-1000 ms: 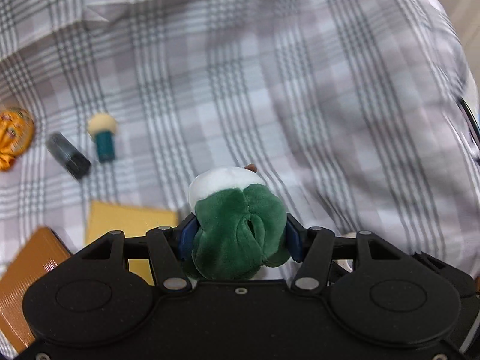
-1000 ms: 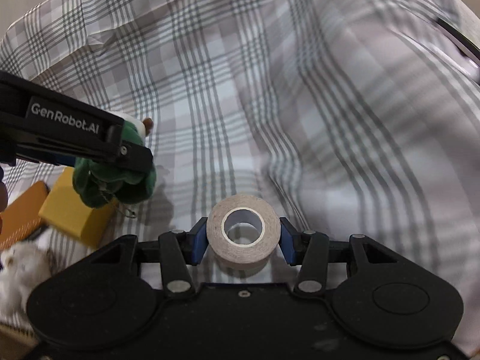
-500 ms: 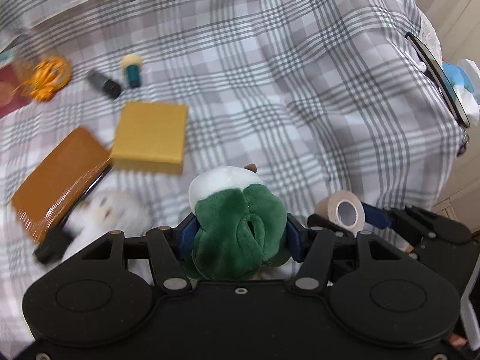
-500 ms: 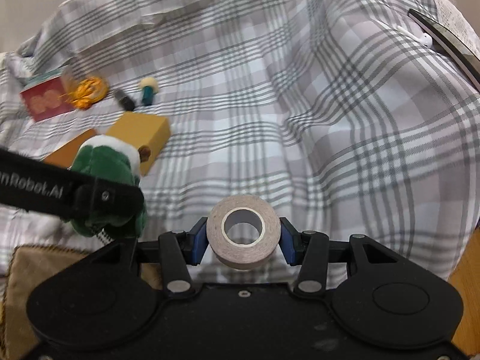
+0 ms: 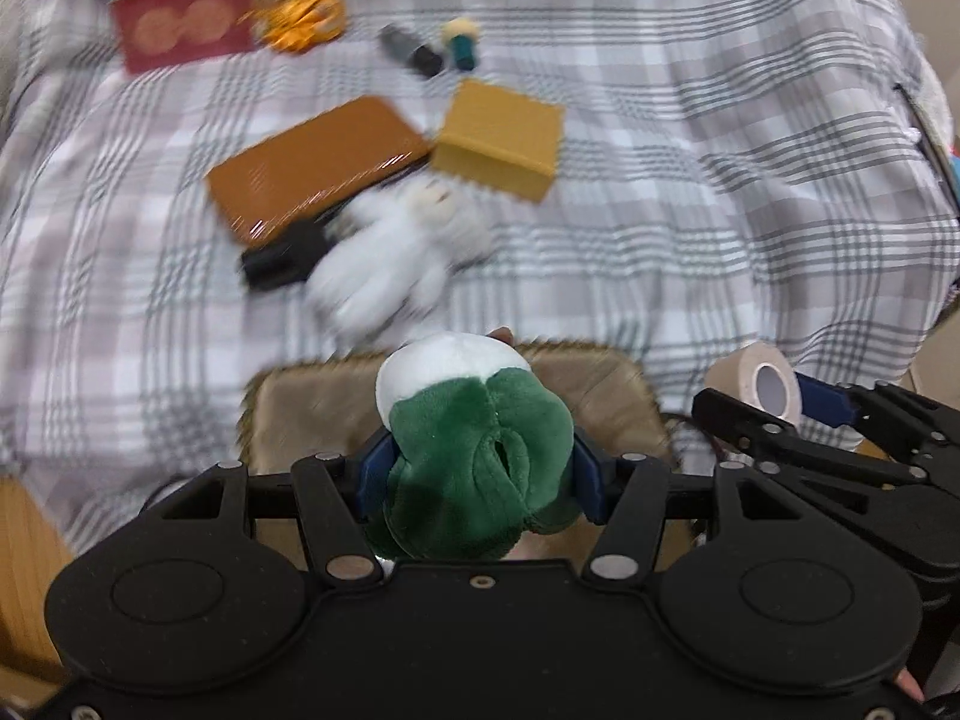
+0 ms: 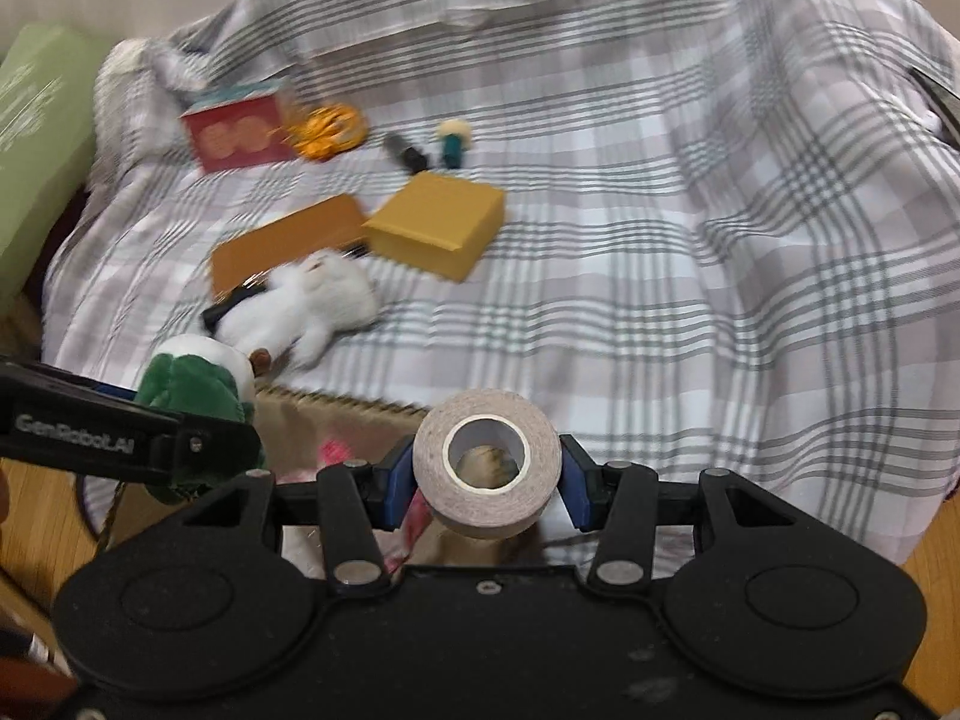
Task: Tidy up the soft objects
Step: 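Carry the green plush toy and tape roll over the basket with both grippers, then open the left gripper over the basket while the right gripper releases the tape roll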
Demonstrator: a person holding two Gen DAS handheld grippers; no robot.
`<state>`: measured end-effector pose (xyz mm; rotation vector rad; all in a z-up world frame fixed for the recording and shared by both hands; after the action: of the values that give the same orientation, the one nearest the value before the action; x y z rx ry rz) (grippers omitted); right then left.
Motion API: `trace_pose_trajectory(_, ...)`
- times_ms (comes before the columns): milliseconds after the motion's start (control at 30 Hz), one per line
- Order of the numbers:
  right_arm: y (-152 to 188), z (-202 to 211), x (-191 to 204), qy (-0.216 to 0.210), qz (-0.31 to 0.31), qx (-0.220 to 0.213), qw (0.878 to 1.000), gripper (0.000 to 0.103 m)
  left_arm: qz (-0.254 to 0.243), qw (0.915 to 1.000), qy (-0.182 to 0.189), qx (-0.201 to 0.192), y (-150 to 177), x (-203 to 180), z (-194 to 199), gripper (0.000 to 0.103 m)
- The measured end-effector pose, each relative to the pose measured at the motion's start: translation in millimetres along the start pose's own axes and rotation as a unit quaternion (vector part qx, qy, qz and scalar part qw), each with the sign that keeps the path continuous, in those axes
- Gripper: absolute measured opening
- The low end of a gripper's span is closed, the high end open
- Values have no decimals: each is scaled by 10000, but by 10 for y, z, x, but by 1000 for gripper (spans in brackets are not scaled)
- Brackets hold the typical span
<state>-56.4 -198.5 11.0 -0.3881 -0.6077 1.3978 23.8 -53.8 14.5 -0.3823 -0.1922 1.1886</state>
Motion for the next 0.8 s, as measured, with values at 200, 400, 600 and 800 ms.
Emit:
trace_pose_trajectory(200,97,-47,249,-336,276,333,9985,47,288,9987,-403,90,219,155,-38,56)
trace_pose_trajectory(400,191,-73,400,-565,503,588,9954,47,481,9965,-587,362,349,262,-145,56)
trace_pose_trajectory(600,257,-97,480,-690,655,743,9927,47,549,9947,-740,454,422,270,-182,57)
trace_pose_trajectory(800,284,-122,492,-730,677,832,9916,47,528,9938,-840,503,446,253,-181,60)
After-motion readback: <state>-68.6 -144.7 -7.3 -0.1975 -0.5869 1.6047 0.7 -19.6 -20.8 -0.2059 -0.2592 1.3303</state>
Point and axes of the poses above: each gripper's, at about its wrist camera, not at the fingertips, and z roughly against the way its jaws point, x to its left, y to its underside, the point moved 1 cm from there along -z, roughly the way its jaws point, and after that the axes turned 9 degrees about -y, right-handed, at the moved point
